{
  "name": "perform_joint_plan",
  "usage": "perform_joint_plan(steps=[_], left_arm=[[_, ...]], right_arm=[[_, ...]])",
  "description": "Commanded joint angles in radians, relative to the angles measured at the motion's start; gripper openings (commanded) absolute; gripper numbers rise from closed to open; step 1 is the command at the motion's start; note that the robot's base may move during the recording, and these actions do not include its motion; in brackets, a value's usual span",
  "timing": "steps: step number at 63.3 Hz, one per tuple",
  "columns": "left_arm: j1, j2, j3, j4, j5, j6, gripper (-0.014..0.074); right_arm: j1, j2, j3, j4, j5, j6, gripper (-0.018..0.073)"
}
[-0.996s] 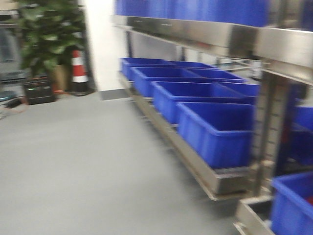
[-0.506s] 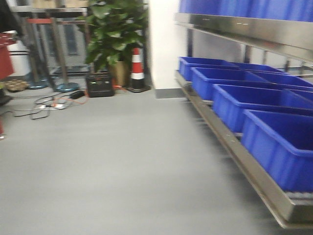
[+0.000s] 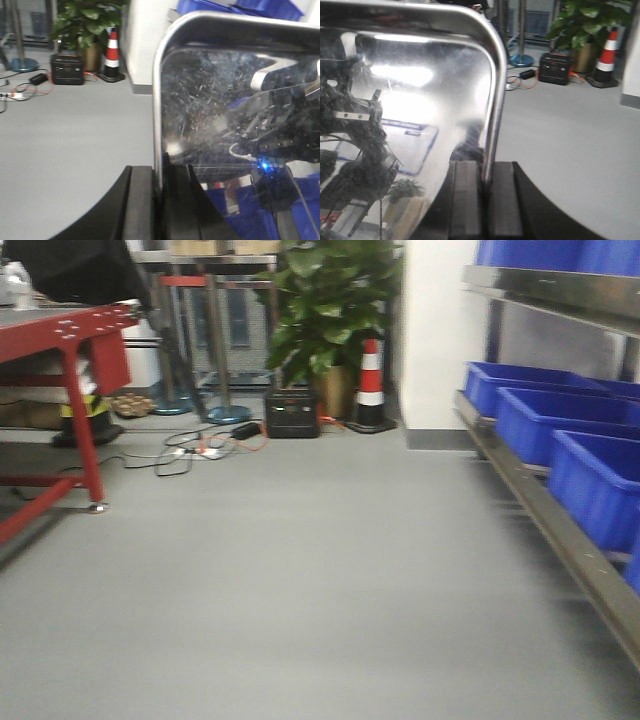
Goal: Stack silver trays without gaps
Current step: 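Drive the base away from the shelf holding the tray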
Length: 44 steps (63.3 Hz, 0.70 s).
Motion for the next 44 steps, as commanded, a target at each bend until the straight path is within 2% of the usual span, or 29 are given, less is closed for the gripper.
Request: perform_joint_plan(steps=[1,44], left_arm=[[-0.003,-0.013,-0.008,0.000,-0.050,-0.004,-0.0016],[-0.003,-0.013,-0.008,0.000,-0.050,-0.004,-0.0016]], right_arm=[[-0.004,-0.013,-0.006,-0.038,-0.014,-0.014,-0.0081],[-0.004,-0.013,-0.006,-0.038,-0.014,-0.014,-0.0081]])
